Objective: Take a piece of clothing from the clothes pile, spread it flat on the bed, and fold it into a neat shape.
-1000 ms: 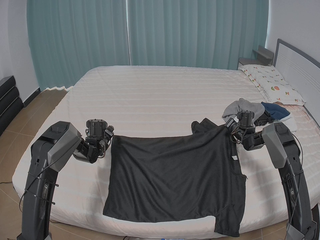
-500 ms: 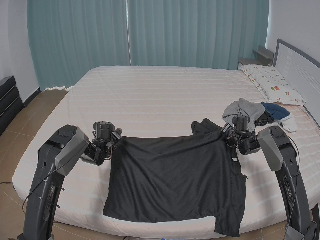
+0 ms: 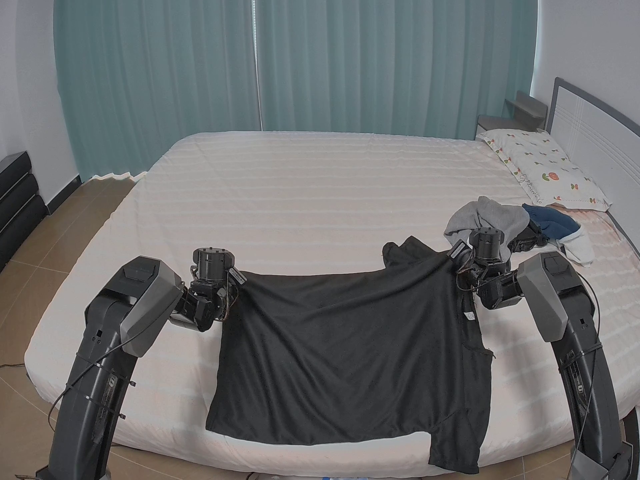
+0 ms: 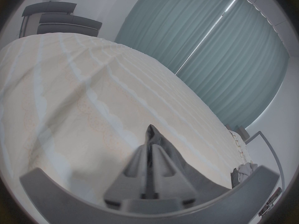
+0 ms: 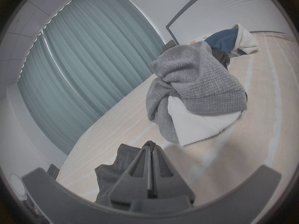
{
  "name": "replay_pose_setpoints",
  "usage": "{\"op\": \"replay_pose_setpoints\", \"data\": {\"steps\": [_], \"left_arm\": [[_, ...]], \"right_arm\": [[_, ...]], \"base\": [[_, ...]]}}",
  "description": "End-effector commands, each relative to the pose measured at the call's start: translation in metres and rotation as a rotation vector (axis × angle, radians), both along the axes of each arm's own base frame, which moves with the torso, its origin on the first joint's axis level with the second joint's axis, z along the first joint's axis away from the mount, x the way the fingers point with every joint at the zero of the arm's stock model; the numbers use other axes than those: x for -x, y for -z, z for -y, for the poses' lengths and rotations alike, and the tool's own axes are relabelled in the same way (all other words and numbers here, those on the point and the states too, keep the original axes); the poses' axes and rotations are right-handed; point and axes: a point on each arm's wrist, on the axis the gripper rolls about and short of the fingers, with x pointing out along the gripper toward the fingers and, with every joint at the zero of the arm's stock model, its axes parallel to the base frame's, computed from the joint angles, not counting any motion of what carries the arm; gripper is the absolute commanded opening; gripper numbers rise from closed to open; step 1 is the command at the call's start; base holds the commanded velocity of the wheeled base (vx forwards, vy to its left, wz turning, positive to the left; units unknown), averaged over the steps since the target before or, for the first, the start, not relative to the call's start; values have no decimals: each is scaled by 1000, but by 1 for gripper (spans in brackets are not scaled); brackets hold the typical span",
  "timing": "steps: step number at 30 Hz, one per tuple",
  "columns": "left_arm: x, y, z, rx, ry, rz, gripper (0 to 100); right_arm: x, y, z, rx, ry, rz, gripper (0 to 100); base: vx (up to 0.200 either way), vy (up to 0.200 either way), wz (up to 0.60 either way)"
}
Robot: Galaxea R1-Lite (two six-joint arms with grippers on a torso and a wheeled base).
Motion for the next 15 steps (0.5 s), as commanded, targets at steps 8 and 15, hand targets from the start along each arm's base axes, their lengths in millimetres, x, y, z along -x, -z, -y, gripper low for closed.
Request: {"op": "replay_pose_setpoints", "data": {"steps": [8,15], "left_arm": [[-15,-21,-4,66,-97,150,0],[-21,-25,-19,61,-143,173,0]], "right_arm": [[-4,-13,6,-5,20,95,0],[-7,-20,14,-4,33,143,0]], "base": [[0,0,0],[0,0,0]]}}
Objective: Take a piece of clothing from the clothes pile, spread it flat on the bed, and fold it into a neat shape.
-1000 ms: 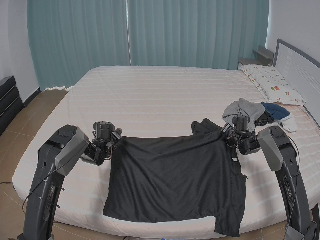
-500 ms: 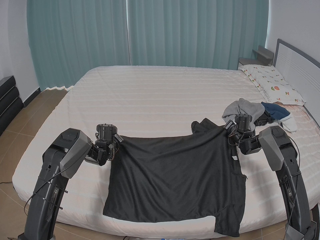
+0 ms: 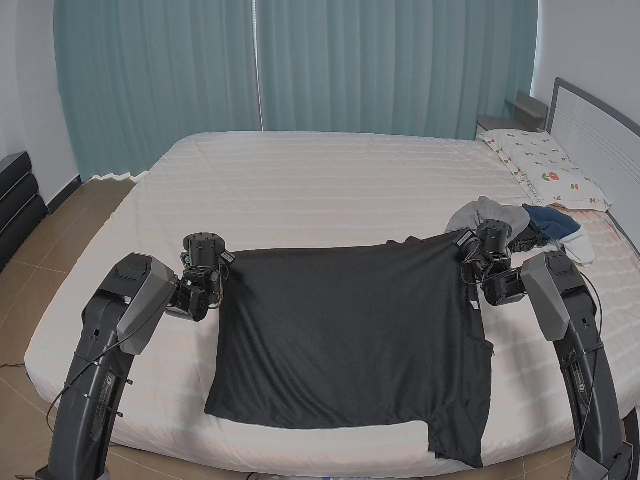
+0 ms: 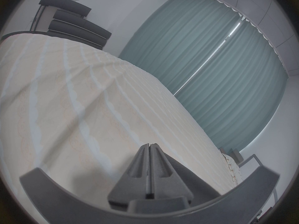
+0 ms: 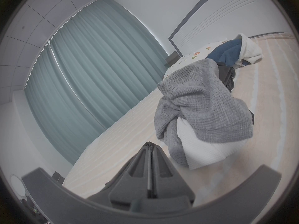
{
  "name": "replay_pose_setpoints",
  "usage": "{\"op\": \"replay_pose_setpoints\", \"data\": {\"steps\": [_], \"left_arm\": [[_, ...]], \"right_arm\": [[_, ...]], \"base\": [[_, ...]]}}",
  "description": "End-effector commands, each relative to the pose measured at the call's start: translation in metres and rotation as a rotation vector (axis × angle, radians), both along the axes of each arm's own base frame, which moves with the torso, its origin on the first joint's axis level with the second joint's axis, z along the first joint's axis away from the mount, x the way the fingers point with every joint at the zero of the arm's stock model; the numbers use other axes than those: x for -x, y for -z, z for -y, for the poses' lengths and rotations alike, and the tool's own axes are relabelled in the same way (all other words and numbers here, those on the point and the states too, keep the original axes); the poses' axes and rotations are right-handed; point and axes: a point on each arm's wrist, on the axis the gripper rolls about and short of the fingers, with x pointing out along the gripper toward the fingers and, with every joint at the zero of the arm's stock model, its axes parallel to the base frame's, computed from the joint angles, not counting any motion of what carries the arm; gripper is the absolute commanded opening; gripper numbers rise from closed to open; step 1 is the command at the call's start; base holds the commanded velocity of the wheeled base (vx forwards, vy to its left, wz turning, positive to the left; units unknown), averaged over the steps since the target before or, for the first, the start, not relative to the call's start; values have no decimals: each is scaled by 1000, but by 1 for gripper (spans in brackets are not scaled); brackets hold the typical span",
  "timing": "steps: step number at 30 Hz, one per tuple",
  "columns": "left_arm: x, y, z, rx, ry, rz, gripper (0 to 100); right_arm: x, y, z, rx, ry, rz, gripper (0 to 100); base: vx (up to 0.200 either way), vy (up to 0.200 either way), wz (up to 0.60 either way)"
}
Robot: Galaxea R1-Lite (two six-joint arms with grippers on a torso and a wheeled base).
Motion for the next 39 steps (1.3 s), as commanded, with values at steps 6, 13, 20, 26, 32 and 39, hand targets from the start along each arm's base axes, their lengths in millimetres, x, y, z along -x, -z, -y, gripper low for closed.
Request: {"op": "replay_pose_setpoints", "data": {"steps": [6,13,20,26,32,39], "left_arm": [[-1,9,-4,-8,-7,-16,0],[1,13,-2,-11,5,-46,100],[3,14,-2,-12,-2,-52,100],[29,-8,-6,-26,-10,-95,100],[55,-50,4,-14,37,-19,100],[120,-71,-5,-54,133,-137,100]], "right_arm": [[1,19,1,26,-10,-33,0],[2,33,-5,40,-34,-74,100],[11,19,5,43,-20,-97,100],[40,-10,29,32,-17,-166,100],[82,-50,35,20,-58,-167,100],[164,-51,26,-4,-176,-335,100]], "base": [[0,0,0],[0,0,0],[0,0,0],[0,0,0],[0,0,0],[0,0,0]]}}
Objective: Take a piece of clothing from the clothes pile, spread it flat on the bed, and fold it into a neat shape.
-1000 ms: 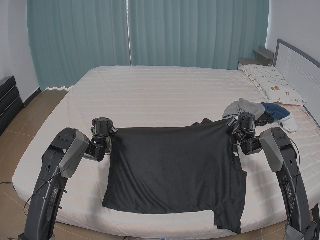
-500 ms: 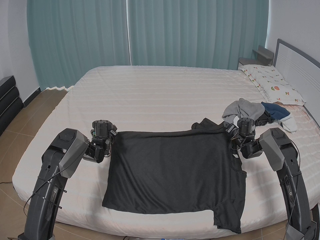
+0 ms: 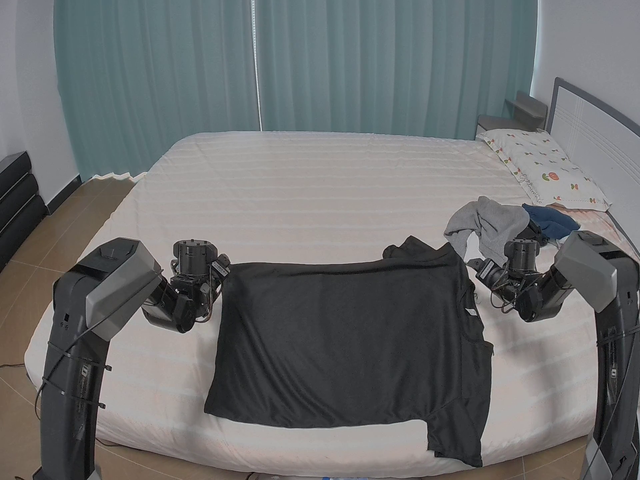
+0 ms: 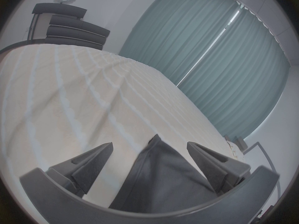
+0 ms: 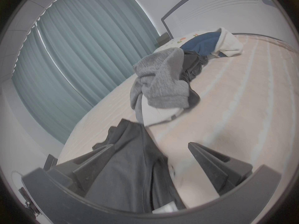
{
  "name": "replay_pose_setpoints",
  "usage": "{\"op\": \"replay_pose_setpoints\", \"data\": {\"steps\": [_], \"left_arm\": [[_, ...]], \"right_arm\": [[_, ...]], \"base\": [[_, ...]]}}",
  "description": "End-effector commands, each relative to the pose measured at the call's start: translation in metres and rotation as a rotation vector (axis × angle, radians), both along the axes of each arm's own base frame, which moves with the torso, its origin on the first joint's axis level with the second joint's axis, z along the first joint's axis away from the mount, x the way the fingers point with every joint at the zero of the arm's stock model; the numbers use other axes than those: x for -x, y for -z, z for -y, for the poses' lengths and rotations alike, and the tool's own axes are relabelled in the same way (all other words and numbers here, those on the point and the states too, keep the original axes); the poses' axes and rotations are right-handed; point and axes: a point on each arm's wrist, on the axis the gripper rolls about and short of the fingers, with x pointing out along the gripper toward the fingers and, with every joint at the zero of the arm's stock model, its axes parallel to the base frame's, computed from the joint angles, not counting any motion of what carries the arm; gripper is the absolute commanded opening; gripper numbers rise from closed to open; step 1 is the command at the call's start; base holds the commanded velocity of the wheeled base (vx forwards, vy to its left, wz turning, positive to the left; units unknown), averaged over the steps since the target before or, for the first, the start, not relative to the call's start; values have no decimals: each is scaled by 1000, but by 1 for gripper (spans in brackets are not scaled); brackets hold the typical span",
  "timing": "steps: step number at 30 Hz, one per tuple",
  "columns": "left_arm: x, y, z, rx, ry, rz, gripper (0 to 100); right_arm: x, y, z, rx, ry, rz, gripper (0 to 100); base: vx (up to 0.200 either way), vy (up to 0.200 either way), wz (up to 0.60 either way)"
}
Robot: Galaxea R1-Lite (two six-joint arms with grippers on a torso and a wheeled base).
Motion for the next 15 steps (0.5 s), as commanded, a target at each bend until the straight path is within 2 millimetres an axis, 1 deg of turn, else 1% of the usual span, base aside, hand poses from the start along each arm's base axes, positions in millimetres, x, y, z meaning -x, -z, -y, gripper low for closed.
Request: {"op": "replay_pose_setpoints", "data": {"steps": [1,4,9,10,11,12,15], "left_arm": [[69,-53,-4,-8,98,-38,100],[107,-41,4,5,138,-114,100],[151,-23,7,51,169,-149,100],[160,-22,7,60,182,-157,100],[164,-21,8,63,187,-163,100],[180,-16,9,74,197,-193,100],[192,-12,12,106,196,-219,100]], "right_arm": [[80,-50,-2,-37,-98,-44,100],[113,-46,-5,-59,-143,-73,100],[159,-36,-13,-57,-199,-111,100],[167,-33,-14,-53,-204,-122,100],[171,-32,-14,-52,-206,-128,100],[186,-26,-16,-56,-215,-156,100],[197,-22,-17,-72,-218,-160,100]], "base": [[0,0,0],[0,0,0],[0,0,0],[0,0,0],[0,0,0],[0,0,0],[0,0,0]]}}
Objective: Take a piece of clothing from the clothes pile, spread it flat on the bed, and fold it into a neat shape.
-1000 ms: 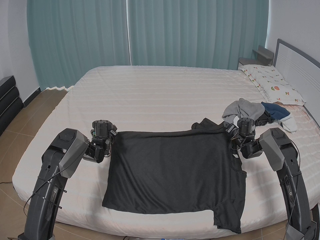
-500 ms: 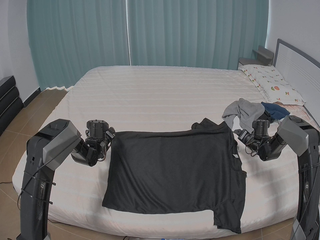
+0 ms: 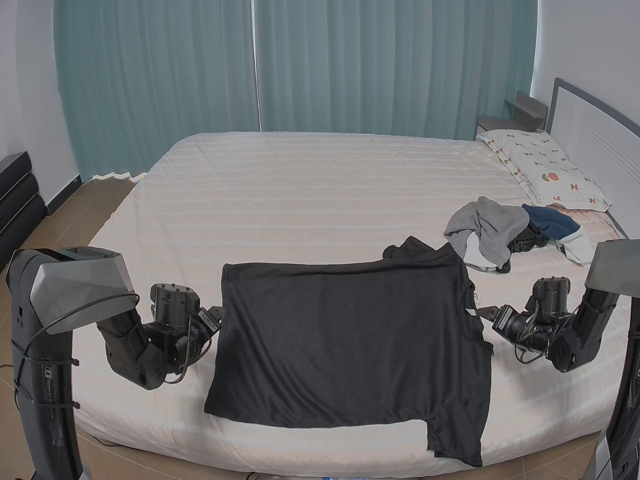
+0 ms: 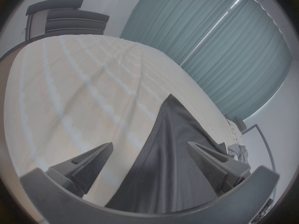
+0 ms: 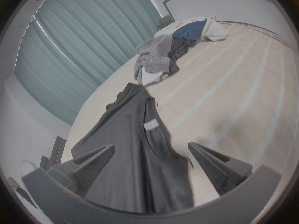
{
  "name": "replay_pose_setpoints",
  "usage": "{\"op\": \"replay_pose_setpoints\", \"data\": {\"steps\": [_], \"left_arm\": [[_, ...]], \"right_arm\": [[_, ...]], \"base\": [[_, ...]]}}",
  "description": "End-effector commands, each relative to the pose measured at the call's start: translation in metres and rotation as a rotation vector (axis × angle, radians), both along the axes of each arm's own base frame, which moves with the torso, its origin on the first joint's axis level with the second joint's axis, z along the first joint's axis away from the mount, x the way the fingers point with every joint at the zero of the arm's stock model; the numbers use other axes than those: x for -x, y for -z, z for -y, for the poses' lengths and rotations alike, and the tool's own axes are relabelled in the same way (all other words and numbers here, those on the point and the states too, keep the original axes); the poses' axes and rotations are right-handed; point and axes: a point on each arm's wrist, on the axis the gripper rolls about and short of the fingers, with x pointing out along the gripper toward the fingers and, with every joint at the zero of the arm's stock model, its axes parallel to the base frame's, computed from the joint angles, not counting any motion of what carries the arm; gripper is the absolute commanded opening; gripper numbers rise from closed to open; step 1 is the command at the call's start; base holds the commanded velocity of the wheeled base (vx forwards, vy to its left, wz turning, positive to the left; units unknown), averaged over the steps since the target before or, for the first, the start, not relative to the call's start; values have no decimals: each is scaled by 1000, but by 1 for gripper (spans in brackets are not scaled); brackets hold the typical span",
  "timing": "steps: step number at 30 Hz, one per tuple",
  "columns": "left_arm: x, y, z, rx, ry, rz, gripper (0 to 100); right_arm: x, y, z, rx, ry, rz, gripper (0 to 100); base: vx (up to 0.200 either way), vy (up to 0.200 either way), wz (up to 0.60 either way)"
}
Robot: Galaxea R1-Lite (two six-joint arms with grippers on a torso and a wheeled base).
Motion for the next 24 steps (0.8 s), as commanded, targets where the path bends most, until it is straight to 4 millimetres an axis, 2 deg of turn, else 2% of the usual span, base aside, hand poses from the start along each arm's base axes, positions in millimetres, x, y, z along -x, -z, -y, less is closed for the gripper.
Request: {"op": "replay_pose_setpoints", "data": {"steps": [1,5,8,12,20,24], "left_arm": [[61,-8,10,99,48,-29,100],[67,-8,12,121,63,-32,100],[75,-5,13,132,92,-58,100],[77,-4,16,157,90,-65,100],[79,1,21,162,103,-85,100],[80,3,21,159,102,-94,100]], "right_arm": [[63,-5,-7,-38,-78,-12,100],[73,1,-7,-49,-99,-23,100],[90,4,-7,-55,-106,-20,100],[102,5,-4,-72,-112,-67,100],[105,15,-3,-109,-155,-118,100],[104,18,-3,-110,-158,-124,100]], "base": [[0,0,0],[0,0,0],[0,0,0],[-200,0,0],[-200,0,0],[0,0,0]]}}
